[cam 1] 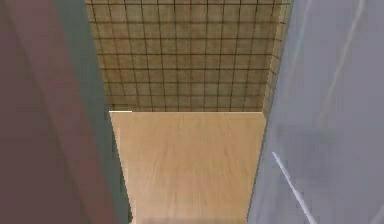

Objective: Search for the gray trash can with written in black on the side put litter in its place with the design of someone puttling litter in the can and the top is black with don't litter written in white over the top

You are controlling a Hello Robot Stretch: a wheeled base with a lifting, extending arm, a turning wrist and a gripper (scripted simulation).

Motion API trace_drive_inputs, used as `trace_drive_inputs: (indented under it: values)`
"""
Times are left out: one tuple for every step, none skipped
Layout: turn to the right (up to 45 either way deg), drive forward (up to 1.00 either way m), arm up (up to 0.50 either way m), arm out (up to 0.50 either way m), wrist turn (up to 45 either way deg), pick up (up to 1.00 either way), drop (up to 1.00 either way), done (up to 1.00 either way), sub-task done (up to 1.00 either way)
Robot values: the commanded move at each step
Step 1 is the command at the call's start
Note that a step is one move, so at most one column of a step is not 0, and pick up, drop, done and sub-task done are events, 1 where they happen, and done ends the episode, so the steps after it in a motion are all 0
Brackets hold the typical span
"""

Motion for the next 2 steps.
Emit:
trace_drive_inputs:
  values:
    - [0.0,0.4,0.0,0.0,0.0,0.0,0.0,0.0,0.0]
    - [3.0,0.0,0.0,0.0,0.0,0.0,0.0,0.0,0.0]
